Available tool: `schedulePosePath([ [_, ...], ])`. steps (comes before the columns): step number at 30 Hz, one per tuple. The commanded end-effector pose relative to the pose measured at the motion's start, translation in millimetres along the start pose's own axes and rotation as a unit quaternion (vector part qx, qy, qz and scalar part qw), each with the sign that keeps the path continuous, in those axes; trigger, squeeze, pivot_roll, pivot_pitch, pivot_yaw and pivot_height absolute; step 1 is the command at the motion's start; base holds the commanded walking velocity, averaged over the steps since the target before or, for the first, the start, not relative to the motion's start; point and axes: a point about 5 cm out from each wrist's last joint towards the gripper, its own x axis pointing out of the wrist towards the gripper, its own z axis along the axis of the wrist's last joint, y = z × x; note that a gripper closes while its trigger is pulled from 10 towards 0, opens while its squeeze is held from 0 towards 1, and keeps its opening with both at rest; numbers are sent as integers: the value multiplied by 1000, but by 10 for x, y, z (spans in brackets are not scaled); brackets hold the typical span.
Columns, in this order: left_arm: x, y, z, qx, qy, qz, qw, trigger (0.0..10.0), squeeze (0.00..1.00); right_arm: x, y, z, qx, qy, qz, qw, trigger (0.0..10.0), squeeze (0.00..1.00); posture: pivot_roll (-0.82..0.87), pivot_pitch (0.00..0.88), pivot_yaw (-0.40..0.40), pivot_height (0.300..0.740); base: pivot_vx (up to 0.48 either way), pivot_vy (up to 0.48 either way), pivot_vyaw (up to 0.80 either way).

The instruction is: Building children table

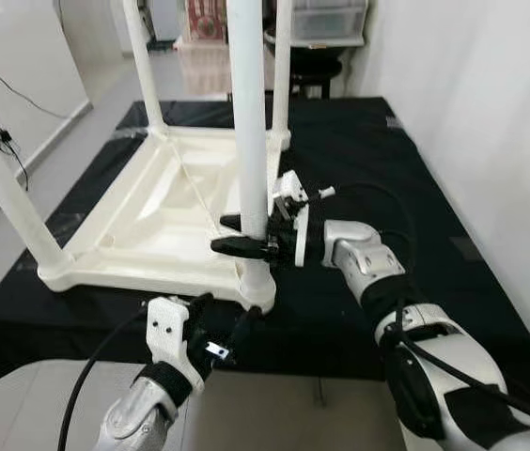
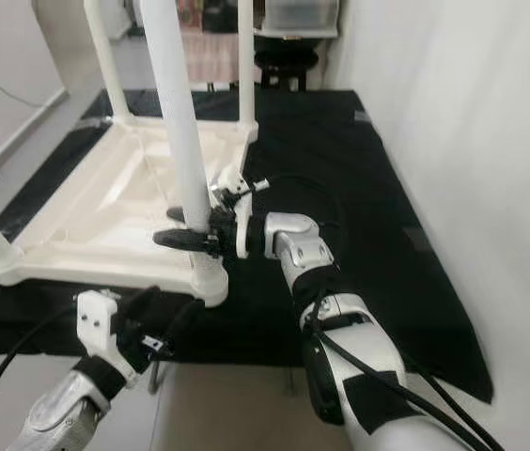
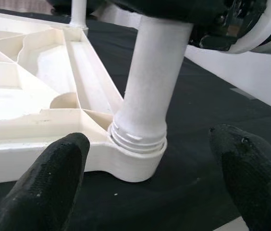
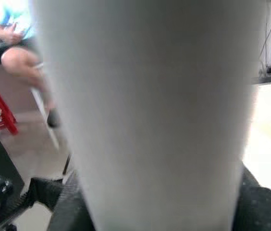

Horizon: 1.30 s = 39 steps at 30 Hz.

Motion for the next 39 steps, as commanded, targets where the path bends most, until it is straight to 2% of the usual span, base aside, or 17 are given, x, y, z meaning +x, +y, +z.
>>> schedulePosePath([
  [1,-20,-2,-29,-2,7,5,1000,10000,0,-70,17,-138,10,-4,-18,1000,0,0,25,57,-9,740,0,0,0],
  [6,-38,-5,-15,-2,5,5,1000,10000,0,-188,16,-263,6,-7,-78,997,0,0,16,68,-14,740,0,0,0],
  [7,-54,-1,-8,-1,4,6,1000,10000,0,-169,32,-382,6,-5,-186,983,0,0,2,78,-16,740,0,0,0],
  [8,-54,-1,-8,-1,4,6,1000,10000,0,-169,32,-382,6,-5,-186,983,0,0,2,78,-16,740,0,0,0],
  [9,-70,15,8,-2,3,7,1000,10000,0,-203,131,-587,61,0,-382,922,0,0,-21,86,-7,740,0,0,0],
  [10,-73,28,19,-3,3,7,1000,10000,0,-118,398,-716,29,23,-410,911,0,0,-33,99,8,740,0,0,0],
  [13,-73,36,26,-3,2,6,1000,10000,0,-34,597,-756,4,30,-409,912,0,0,-33,99,8,740,0,0,0],
  [14,-71,37,17,-4,4,4,1000,10000,0,132,672,-798,-8,45,-349,936,0,0,-6,82,-16,740,0,0,0],
  [18,-73,40,12,-5,4,6,1000,10000,0,155,560,-790,-1,46,-356,933,0,0,-11,76,-7,740,0,0,0],
  [19,-72,38,12,-5,3,9,1000,10000,0,159,524,-800,3,52,-363,930,5765,0,-3,85,-5,740,0,0,0],
  [20,-72,36,12,-5,3,11,1000,10000,0,162,512,-815,7,58,-366,929,10000,510,-3,85,-5,740,0,0,0],
  [21,-72,36,12,-5,3,11,1000,10000,0,162,512,-815,7,58,-366,929,10000,510,-3,85,-5,740,0,0,0],
  [22,-70,35,12,-5,2,12,1000,10000,0,186,493,-772,1,48,-344,938,10000,871,1,80,-5,740,0,0,0],
  [23,-66,34,13,-4,2,12,1000,10000,0,211,497,-691,2,34,-323,946,10000,1000,0,79,-5,740,0,0,0],
  [28,-49,38,6,-5,4,10,1000,10000,0,243,384,-392,18,-14,-226,974,10000,1000,-4,69,-2,740,0,0,0],
  [29,-43,40,3,-6,4,9,1000,10000,0,239,331,-348,18,-13,-197,980,10000,0,-2,65,-1,740,0,0,0],
  [39,-15,38,-14,-3,4,11,1000,10000,0,235,177,-157,9,31,21,999,10000,0,15,49,-10,740,0,0,0],
])
